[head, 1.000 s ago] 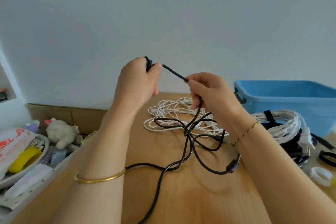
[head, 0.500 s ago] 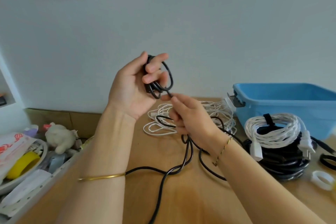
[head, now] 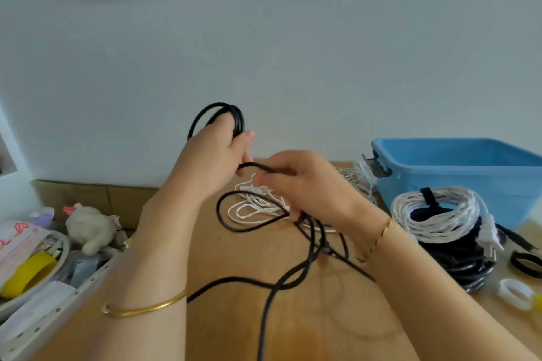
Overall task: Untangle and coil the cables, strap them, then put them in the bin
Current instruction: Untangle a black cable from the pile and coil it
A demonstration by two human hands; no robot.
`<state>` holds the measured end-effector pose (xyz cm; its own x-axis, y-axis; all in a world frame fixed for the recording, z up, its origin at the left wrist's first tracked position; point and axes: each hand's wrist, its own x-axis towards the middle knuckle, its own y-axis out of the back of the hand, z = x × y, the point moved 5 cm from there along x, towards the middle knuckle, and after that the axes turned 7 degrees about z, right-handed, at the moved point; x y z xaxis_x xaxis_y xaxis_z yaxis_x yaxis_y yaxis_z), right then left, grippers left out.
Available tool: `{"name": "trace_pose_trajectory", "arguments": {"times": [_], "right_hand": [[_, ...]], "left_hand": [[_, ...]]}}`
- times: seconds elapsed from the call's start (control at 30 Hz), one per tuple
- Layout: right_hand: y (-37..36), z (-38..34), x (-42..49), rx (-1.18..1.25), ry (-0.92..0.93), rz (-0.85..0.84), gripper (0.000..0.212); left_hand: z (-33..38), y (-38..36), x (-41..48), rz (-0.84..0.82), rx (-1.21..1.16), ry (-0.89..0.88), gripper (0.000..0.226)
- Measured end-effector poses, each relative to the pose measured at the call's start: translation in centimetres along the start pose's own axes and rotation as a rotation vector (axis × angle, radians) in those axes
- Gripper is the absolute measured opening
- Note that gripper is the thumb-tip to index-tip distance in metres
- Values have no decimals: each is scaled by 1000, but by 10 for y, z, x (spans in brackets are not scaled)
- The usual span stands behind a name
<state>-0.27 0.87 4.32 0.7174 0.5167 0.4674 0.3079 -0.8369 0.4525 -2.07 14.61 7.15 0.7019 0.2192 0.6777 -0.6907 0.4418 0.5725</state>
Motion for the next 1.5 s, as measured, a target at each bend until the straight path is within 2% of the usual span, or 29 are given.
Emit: {"name": "trace_pose_trajectory", "arguments": {"times": [0.1,0.27,0.33,0.37,0.43,0.5,0.63,0.73,0.87,0.9,1.0,1.07,1.17,1.27,1.37,1.43,1.5], "right_hand": [[22,0,3,94,40,182,5],[31,1,4,157,84,258,11],[33,4,5,158,97,299,13],[34,6,5,153,100,322,12],[35,11,6,128,105,360,11],[33,19,7,124,92,387,11],[23,33,9,192,50,346,11],[15,39,10,252,20,271,14],[11,47,9,192,-6,274,13],[9,49,8,147,-21,264,9],[-7,55,5,54,-102,145,7],[-23,54,1,13,-146,7,13],[-46,47,-4,-90,-147,-202,21],[-50,35,-8,-206,-107,-302,21],[-33,26,-4,-224,-83,-247,10],[-19,23,1,-214,-79,-142,14],[-10,21,2,-168,-72,-60,15]], "left_hand": [[16,-3,-6,-202,94,6,27],[23,-2,-22,-457,-154,163,49],[22,0,-25,-528,-214,171,58],[22,-1,-27,-560,-236,162,55],[22,-2,-28,-601,-287,148,32],[22,-4,-29,-622,-390,195,21],[20,-5,-29,-706,-682,274,22],[15,-13,-30,-831,-1012,403,35],[24,-26,-27,-1121,-1570,524,35],[25,-28,-24,-1130,-1684,535,37],[24,-28,-14,-992,-1937,533,44],[20,-19,-7,-742,-2053,544,48],[-1,-15,1,-213,-1964,612,46],[-11,-19,0,59,-1639,562,18],[-18,-21,-1,125,-1220,442,25],[-14,-18,0,87,-861,304,33],[-2,-15,0,30,-455,188,29]]}}
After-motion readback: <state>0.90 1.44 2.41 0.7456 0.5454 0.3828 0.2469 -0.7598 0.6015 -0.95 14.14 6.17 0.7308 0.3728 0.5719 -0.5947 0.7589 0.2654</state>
